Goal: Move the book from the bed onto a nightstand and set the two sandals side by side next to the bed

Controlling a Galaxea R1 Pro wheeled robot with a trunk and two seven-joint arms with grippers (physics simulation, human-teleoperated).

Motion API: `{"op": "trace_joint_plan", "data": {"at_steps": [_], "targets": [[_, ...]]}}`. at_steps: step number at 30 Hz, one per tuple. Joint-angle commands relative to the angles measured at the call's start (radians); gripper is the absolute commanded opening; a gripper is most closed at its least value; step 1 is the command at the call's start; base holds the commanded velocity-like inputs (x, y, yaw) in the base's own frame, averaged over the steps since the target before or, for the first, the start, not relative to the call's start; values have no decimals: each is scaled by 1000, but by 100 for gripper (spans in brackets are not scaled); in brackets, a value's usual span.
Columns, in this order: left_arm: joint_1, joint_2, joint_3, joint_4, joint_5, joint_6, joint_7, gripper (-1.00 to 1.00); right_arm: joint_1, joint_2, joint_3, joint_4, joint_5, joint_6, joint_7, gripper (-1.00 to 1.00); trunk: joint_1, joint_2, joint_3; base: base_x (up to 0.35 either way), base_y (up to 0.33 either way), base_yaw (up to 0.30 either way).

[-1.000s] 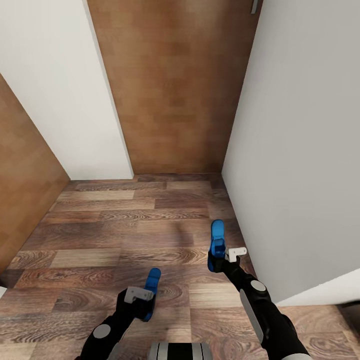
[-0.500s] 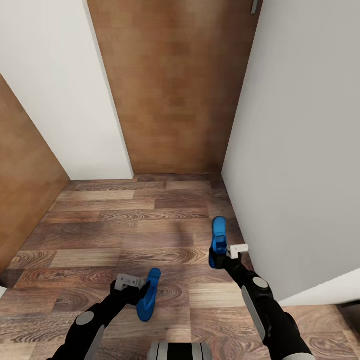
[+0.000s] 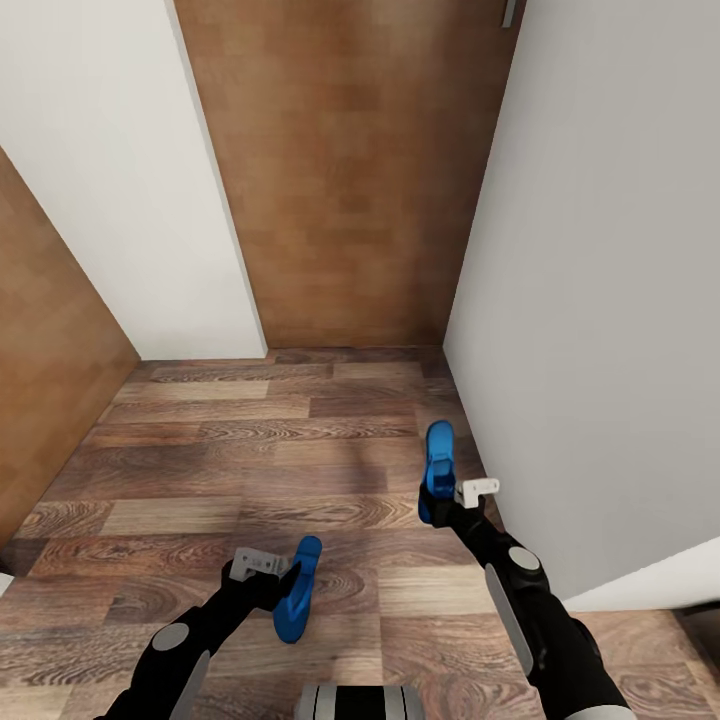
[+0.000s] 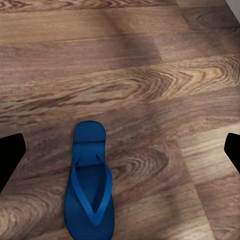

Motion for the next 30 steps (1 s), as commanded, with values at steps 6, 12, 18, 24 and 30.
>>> {"op": "trace_joint_plan", "data": {"at_steps": [6,12,18,24,30], "targets": [[0,1,-1,-1,8,7,0,100,0,0,0,-18,-7,3,4,-100,1,-1,-12,0,0,0],[0,0,-1,-1,8,7,0,100,0,0,0,-28,-7,5,3,-100,4,-2,-36,0,0,0],[0,0,-1,-1,7,7,0,100,0,0,0,-30,-7,8,2,-100,7,-4,-59,0,0,0],[0,0,-2,0,6,7,0,100,0,0,0,-30,-7,9,2,-100,9,-5,-82,0,0,0],[0,0,-2,0,6,7,1,100,0,1,0,-30,-7,10,2,-100,12,-7,-105,0,0,0]]}}
